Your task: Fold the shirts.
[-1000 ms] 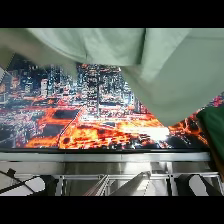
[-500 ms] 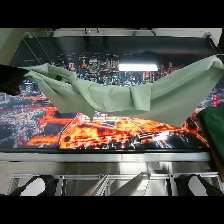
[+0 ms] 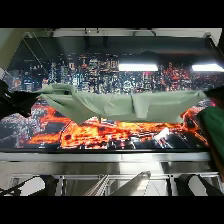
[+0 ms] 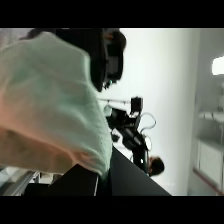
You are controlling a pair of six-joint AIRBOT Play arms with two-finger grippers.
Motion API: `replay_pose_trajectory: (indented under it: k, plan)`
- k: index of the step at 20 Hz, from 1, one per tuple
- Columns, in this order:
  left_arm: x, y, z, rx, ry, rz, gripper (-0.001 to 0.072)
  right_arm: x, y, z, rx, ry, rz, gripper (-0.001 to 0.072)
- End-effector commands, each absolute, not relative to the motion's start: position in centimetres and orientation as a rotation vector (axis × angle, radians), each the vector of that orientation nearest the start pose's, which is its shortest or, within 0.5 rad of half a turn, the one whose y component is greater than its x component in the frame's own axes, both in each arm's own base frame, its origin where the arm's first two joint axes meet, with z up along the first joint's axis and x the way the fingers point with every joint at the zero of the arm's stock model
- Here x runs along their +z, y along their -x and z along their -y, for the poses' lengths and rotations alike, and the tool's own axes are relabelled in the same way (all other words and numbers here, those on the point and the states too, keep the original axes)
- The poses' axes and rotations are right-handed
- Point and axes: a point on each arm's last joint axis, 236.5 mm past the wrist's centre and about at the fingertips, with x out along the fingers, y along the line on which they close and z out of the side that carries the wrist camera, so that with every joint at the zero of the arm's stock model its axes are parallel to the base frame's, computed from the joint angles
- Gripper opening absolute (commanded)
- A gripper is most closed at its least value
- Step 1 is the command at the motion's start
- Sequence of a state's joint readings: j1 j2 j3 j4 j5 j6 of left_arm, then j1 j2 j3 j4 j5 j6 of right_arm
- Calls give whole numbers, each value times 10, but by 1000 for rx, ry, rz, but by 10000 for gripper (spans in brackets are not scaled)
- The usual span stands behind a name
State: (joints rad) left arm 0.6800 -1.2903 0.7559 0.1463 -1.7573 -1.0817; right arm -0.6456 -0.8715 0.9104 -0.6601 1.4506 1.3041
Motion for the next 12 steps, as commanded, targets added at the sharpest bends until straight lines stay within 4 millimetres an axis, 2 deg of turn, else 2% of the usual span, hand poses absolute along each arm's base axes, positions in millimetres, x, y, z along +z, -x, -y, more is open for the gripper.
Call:
replay_pose_trajectory:
  k: [1, 2, 4, 6, 7, 8, 9, 10, 11, 12]
  plan:
    - [40, -307, 33, -664, 1425, -1015, 20, 33, -269, 18, 27, -764, -1152, 18]
    - [23, -304, 38, -640, 1406, -1065, 19, 15, -263, 9, 35, -782, -1185, 18]
    - [10, -296, 55, -669, 1397, -1143, 21, -3, -259, -19, 123, -805, -1200, 19]
    - [10, -299, 73, -733, 1364, -1198, 21, -1, -271, -44, 206, -835, -1154, 19]
    - [12, -304, 83, -777, 1335, -1224, 22, 6, -282, -54, 231, -854, -1113, 19]
    - [22, -310, 97, -852, 1314, -1237, 21, 21, -297, -67, 288, -885, -1043, 18]
    - [44, -316, 113, -980, 1294, -1232, 21, 49, -313, -86, 395, -918, -945, 18]
    - [79, -321, 130, -1147, 1270, -1184, 21, 82, -328, -99, 488, -944, -846, 18]
    - [130, -332, 145, -1344, 1238, -1045, 18, 123, -346, -103, 553, -958, -729, 18]
    - [176, -350, 155, -1444, 1196, -891, 17, 161, -365, -98, 570, -935, -617, 18]
